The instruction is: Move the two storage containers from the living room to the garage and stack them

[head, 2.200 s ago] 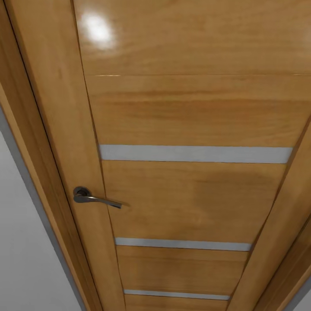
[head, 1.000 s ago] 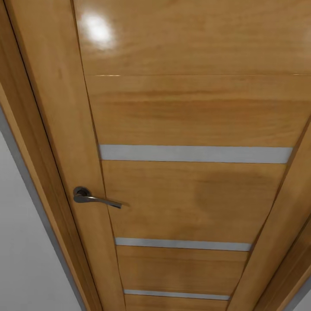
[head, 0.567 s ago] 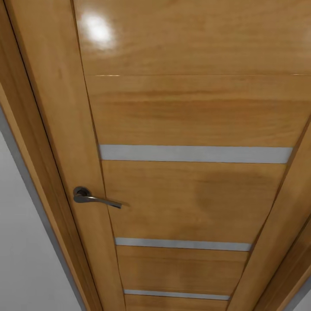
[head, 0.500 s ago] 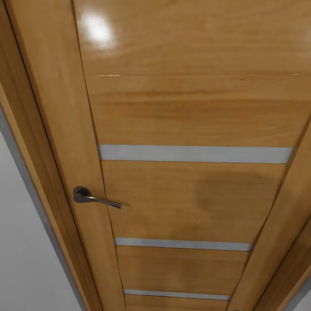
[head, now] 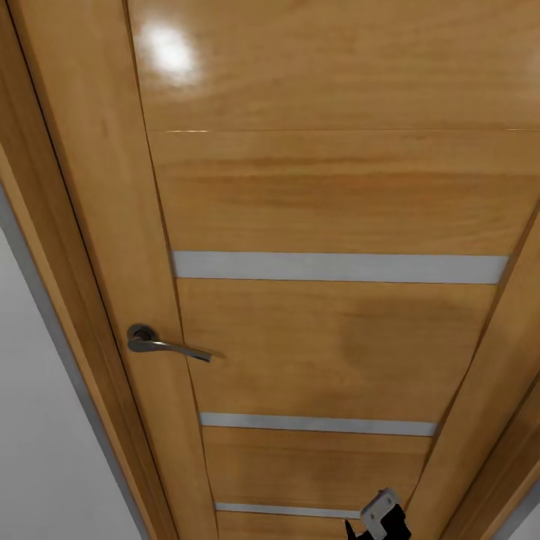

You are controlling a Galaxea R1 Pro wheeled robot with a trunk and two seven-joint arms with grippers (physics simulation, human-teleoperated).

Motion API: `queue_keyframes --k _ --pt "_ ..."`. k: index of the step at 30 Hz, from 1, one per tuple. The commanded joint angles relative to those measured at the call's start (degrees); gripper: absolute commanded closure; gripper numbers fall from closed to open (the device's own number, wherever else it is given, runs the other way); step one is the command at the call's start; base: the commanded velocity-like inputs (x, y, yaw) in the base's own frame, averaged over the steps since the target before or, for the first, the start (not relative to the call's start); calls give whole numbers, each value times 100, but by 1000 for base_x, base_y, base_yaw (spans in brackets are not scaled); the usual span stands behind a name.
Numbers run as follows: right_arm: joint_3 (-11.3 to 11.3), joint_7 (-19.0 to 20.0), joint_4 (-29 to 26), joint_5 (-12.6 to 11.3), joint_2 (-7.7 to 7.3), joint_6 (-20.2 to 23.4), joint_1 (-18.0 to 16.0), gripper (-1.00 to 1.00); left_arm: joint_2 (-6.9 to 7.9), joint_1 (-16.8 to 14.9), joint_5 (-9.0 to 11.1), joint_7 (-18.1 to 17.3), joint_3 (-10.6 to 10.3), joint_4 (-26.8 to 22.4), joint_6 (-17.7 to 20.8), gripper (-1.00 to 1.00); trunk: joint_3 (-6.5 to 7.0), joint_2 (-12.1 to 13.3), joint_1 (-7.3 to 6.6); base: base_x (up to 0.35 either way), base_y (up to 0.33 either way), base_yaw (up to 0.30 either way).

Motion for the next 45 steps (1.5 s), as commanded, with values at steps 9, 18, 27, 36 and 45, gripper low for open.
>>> queue_keyframes --k 9,18,27,36,45 --pt "11 -36 -1497 52 -6 1008 -1 -100 0 -1 4 -5 5 -2 -4 -100 -5 -3 0 0 0 0" --pt "20 -36 -2086 61 10 1462 -1 -100 0 -1 4 -6 5 -2 -4 -100 -5 -3 0 0 0 0" --pt "28 -44 -2312 65 27 1749 -1 -100 0 -1 4 -7 5 -2 -4 -100 -5 -3 0 0 0 0" --pt "44 -45 -2329 233 51 1760 -1 -100 0 -1 4 -7 5 -2 -4 -100 -5 -3 0 0 0 0" --pt "46 -79 -2342 496 178 1760 -189 -100 0 -1 4 -6 5 -2 -4 -100 -5 -3 0 0 0 0"
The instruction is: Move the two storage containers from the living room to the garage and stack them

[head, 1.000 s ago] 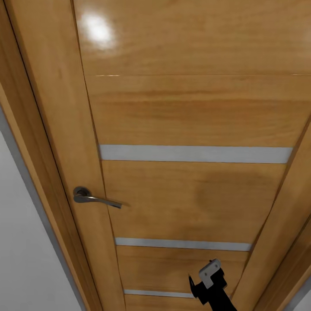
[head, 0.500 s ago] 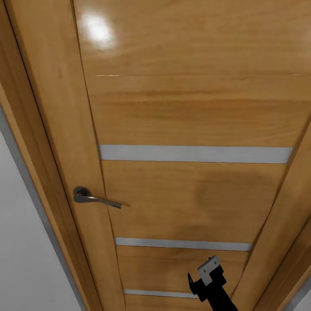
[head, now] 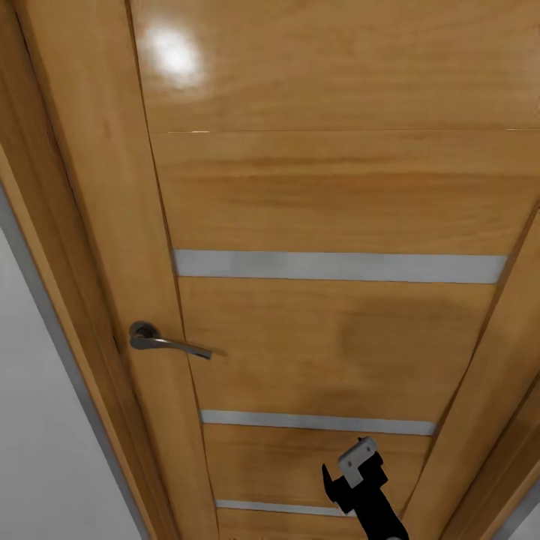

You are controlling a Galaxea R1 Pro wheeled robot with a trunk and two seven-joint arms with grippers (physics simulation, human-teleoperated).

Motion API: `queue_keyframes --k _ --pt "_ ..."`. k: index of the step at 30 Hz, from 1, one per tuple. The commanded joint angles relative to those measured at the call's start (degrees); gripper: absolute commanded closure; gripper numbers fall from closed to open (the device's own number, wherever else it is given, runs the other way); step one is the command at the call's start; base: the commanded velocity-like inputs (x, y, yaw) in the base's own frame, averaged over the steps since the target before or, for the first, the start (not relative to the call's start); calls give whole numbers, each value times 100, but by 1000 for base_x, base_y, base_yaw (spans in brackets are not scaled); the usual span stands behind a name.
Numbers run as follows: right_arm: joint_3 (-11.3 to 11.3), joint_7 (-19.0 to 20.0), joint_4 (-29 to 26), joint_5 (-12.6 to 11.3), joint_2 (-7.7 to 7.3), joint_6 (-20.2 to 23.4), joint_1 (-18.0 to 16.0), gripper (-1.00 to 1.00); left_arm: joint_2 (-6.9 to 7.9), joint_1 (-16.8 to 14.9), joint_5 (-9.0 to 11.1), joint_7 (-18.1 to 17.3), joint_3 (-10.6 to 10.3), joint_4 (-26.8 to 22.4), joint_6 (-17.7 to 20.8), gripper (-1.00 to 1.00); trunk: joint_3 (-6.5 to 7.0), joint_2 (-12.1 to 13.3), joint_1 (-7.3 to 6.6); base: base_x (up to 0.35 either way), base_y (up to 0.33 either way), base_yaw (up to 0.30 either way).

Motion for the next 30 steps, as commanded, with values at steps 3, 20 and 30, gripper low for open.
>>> queue_keyframes --k 3,20,30 --pt "22 -26 -3 113 10 71 -409 -100 0 -1 4 -5 4 -2 -5 -100 -4 -3 0 0 0 0" --pt "4 -29 0 104 230 474 -1198 -100 0 -1 4 -6 -5 -2 -5 -100 -4 -3 0 0 0 0" --pt "4 -52 14 105 724 1253 -1691 -100 -6 -1 -3 -7 -5 -2 -5 -100 -4 -3 0 0 0 0"
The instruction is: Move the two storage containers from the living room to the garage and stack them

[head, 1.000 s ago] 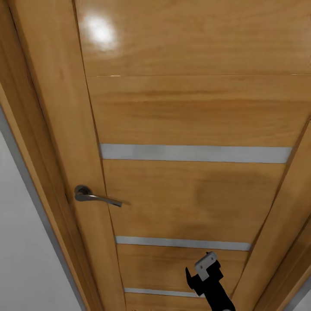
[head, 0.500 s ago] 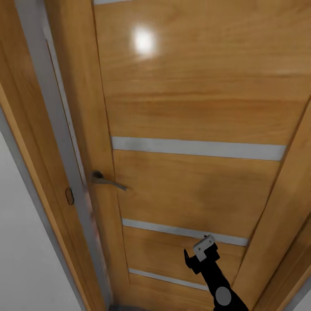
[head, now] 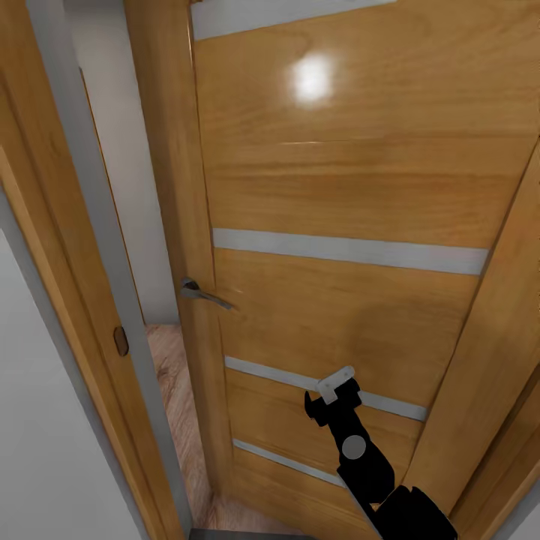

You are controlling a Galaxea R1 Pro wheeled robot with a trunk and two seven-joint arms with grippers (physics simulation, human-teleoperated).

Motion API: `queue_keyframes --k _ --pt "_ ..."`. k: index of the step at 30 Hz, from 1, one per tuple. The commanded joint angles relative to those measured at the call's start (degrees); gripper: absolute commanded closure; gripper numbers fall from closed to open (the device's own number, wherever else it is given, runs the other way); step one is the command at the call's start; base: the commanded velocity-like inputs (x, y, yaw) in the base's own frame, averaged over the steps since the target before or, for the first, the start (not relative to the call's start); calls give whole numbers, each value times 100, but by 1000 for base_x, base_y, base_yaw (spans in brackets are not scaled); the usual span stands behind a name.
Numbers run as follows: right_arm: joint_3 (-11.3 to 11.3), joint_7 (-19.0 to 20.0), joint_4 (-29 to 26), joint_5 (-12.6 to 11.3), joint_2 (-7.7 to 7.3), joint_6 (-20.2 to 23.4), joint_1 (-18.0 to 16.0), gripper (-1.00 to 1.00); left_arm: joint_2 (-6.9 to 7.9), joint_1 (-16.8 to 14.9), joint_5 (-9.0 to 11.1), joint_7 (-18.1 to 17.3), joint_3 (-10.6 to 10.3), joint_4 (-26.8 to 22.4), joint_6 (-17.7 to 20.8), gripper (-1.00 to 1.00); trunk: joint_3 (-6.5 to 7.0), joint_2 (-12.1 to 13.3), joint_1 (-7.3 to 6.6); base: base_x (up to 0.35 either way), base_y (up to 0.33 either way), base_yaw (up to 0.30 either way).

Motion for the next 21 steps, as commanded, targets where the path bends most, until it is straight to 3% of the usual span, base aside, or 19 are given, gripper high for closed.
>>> queue_keyframes --k 1,3,4,10,21 --pt "15 -14 -6 99 12 86 -26 -100 0 0 3 -4 4 -3 -4 -100 -5 -3 0 0 0 0" --pt "15 -17 -4 166 86 229 -91 -100 -1 0 2 -1 4 -3 -4 -100 -5 -3 0 0 0 0" --pt "15 -18 -1 402 233 305 -123 -100 -1 0 2 -1 4 -3 -4 -100 -5 -3 0 0 0 0" --pt "15 -12 13 804 570 394 -147 -100 -17 0 1 -6 4 -3 -4 -100 -5 -3 0 0 0 0" --pt "15 -27 238 917 830 959 -709 -100 -19 0 1 -3 4 -3 -4 -100 -5 -3 0 0 0 0"
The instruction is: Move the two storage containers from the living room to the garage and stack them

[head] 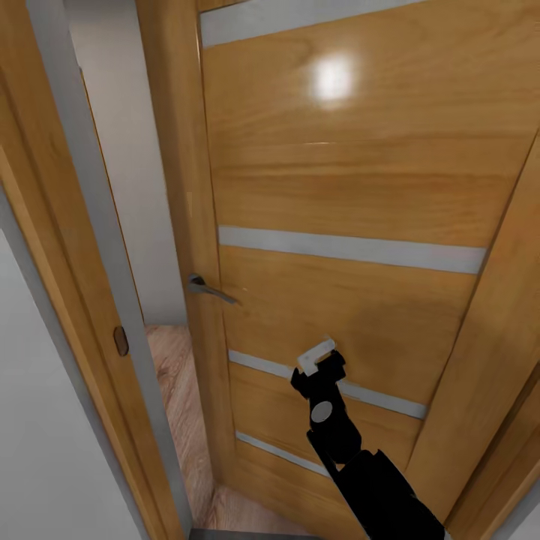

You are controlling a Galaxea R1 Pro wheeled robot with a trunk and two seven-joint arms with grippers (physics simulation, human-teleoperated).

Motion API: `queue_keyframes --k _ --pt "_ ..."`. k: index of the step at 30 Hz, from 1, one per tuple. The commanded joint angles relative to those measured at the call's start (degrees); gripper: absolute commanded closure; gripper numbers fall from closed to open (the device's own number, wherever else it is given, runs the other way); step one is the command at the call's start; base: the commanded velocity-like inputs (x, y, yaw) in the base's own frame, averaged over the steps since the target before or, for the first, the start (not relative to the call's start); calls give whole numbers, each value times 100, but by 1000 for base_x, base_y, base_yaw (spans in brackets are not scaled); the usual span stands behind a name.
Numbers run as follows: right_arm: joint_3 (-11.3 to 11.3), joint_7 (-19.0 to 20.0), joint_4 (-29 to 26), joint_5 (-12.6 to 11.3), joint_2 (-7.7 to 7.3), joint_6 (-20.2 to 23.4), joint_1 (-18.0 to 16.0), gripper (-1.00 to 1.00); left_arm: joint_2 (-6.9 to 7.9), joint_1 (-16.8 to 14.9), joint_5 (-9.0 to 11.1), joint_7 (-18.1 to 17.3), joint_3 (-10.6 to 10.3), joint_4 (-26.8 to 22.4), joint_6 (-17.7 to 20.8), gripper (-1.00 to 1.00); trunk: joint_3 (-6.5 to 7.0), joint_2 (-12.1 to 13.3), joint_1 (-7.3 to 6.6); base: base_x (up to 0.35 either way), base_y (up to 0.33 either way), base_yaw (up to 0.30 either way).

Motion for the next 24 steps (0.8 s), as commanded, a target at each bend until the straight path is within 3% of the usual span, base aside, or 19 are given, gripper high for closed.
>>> queue_keyframes --k 1,7,14,24 --pt "8 -31 65 -2 17 84 -89 -100 0 -1 3 -5 5 -3 -4 -100 -6 -3 0 0 0 0" --pt "3 -41 509 -6 201 182 -600 -100 0 -1 3 -5 5 -3 -4 -100 -6 -3 0 0 0 0" --pt "-4 -88 709 -3 435 413 -831 -100 0 -1 3 -8 5 -3 -4 -100 -6 -3 0 0 0 0" --pt "-14 -262 1408 -15 499 681 -1490 -100 0 -1 3 -8 5 -3 -4 -100 -6 -3 0 0 0 0"
